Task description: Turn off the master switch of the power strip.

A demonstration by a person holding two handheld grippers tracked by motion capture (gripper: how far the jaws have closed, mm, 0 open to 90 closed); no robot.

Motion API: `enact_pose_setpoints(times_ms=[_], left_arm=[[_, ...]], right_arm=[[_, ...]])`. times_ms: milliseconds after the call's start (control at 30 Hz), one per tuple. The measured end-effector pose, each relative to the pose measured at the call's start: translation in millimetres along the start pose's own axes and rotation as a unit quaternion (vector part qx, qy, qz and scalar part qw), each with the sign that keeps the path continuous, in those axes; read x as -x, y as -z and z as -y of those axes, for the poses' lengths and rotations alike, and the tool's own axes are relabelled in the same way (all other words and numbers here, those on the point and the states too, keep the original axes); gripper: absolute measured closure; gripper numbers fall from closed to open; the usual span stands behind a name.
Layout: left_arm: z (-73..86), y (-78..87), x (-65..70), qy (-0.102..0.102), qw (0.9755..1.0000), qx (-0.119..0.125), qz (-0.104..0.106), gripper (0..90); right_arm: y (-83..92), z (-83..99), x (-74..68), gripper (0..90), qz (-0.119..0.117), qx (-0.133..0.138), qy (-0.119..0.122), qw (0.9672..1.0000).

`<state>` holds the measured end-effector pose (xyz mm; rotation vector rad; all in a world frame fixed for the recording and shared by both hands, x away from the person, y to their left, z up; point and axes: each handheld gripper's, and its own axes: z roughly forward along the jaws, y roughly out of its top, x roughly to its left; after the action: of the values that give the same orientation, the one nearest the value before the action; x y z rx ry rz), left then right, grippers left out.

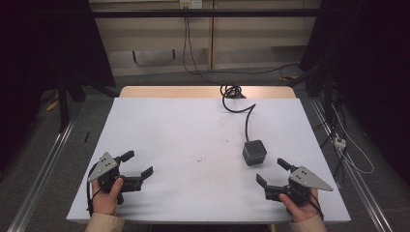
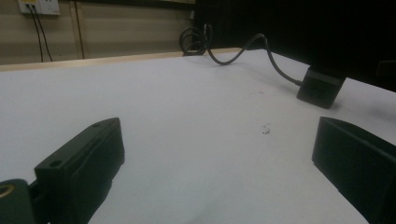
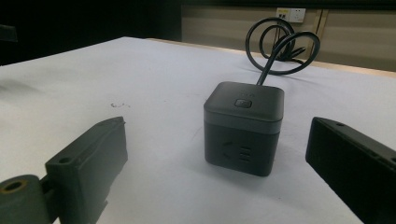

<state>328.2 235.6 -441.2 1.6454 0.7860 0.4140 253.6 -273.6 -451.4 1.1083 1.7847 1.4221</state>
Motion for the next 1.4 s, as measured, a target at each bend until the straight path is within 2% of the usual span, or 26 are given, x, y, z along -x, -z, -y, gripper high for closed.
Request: enact_pose_setpoints(times_ms=[833, 1200, 1400], left_arm=[[-0.7, -2.8, 0.7, -0.007, 1.0000, -0.004, 0.003, 2.1], [-0.6, -2.4, -0.1, -0.006, 1.0000, -0.004, 0.003, 2.1], [-0.5, -2.4, -0.2, -0.008, 1.0000, -0.004, 0.004, 2.1]], right_arm=[[-5.3, -7.6, 8.5, 7.0, 0.011, 0.003, -0.006, 0.9999], [-14.2, -15.6, 7.2, 6.7, 0.015, -0.003, 0.011, 0.9998], [-20.6, -18.2, 7.7, 7.6, 0.013, -0.006, 0.006, 0.9999]])
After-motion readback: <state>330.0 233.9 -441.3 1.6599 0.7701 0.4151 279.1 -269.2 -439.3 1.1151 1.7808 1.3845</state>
